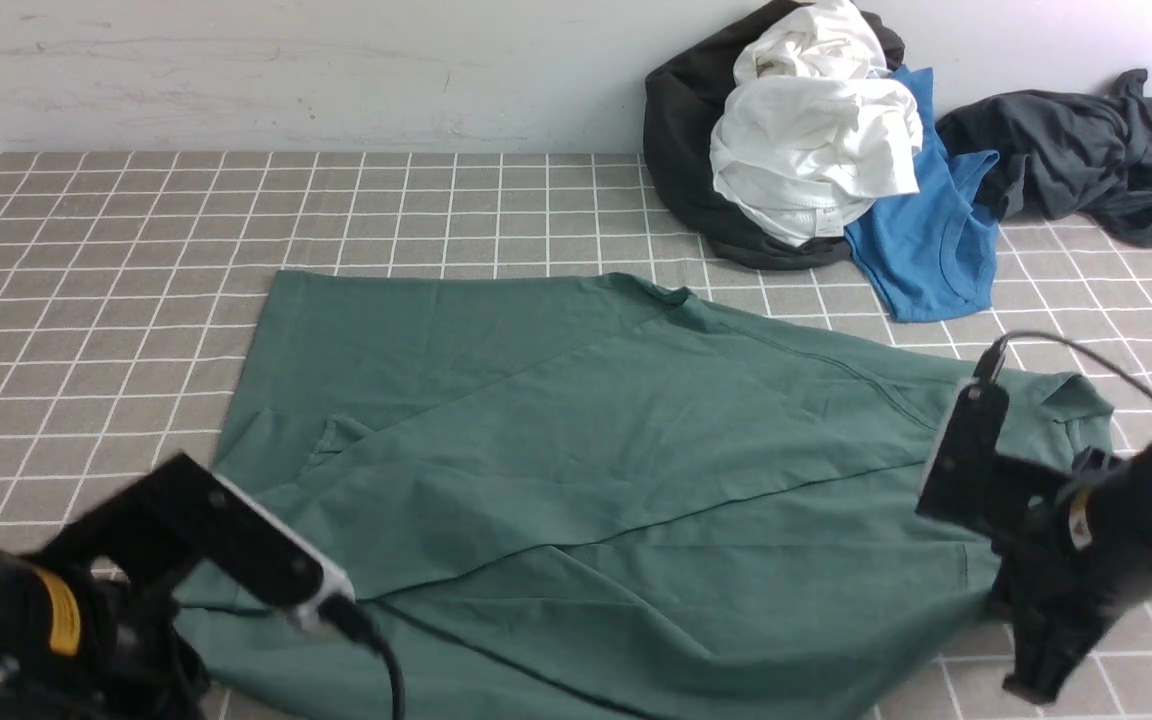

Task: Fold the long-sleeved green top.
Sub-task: Use both arms simultaneously to clamp the lower edge of the clothing fabric, then use both arms to drag the lower edge of the fabric forward and fold it over the upper edge

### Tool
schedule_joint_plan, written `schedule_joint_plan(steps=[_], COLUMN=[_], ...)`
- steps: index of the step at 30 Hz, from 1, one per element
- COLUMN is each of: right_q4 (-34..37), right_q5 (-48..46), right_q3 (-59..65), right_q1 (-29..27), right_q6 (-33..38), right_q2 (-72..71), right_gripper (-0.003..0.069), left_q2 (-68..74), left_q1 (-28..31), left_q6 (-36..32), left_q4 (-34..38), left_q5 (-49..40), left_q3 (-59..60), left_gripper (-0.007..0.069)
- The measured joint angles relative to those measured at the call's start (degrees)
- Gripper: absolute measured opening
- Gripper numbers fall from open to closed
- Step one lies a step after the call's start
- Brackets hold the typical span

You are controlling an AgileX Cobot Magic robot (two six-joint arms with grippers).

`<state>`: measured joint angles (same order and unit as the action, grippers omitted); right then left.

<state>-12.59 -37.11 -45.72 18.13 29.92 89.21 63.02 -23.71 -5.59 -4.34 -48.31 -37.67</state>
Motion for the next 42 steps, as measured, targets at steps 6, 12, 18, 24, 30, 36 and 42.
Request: schedule_joint_plan(steps=[6, 12, 18, 24, 30, 36, 42], right_q4=[0.01, 0.06, 3.11, 6.75, 9.45, 13.5, 29.42], right_q5=[-4.91, -4.48, -5.61, -6.52, -10.64, -16.33, -18.59], right_q3=[-12.84, -29.28, -43.9, -49.4, -54.07, -62.24, -62.14], right_q1=[0.0, -0.35, -3.1, -4.84, -5.83, -5.5, -3.28], right_q6=[-6.41, -6.67, -7.11, -12.05, -15.74, -15.1, -0.5], right_q2=[2.63, 13.02, 27.15, 34.38, 36.54, 34.51, 35.01], right_gripper=[0.0006, 0.0005, 0.0005, 0.0012, 0.0155, 0.0304, 0.0165], left_q2=[10.74, 30.79, 55.14, 70.09, 82.54, 81.96, 78.58], left_q1=[11.28, 17.99, 18.68, 19.04, 19.69, 20.04, 20.04], left_q6=[0.83, 0.6, 0.74, 1.88, 2.41, 3.15, 0.9], left_q4=[2.19, 2.61, 0.7, 0.53, -0.17, 0.13, 5.74], left_q5=[-2.55, 2.04, 0.1, -5.91, -16.07, -22.15, -22.89], left_q3=[-17.03, -39.35, -66.59, -84.92, -102.14, -109.59, -110.1], left_gripper=[0.0014, 0.0014, 0.0014, 0.0042, 0.0272, 0.0482, 0.0424])
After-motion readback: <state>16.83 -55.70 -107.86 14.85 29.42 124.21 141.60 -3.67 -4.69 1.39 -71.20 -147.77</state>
